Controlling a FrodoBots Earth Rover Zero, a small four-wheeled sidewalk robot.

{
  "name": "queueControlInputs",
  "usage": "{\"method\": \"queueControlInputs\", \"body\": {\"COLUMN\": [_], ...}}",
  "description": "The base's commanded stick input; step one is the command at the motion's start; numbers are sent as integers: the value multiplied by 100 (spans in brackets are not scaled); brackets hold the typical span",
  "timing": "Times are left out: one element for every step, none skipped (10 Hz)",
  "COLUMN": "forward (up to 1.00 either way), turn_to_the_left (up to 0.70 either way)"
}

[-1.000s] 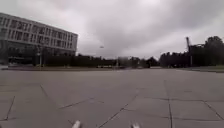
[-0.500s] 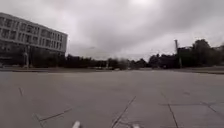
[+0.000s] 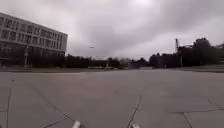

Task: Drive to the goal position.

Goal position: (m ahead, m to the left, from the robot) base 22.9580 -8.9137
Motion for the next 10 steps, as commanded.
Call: {"method": "queueControlInputs", "body": {"forward": [70, 70, 70, 70, 70, 70, 70, 70, 70, 70], "turn_to_the_left": [0, 0, 0, 0, 0, 0, 0, 0, 0, -1]}}
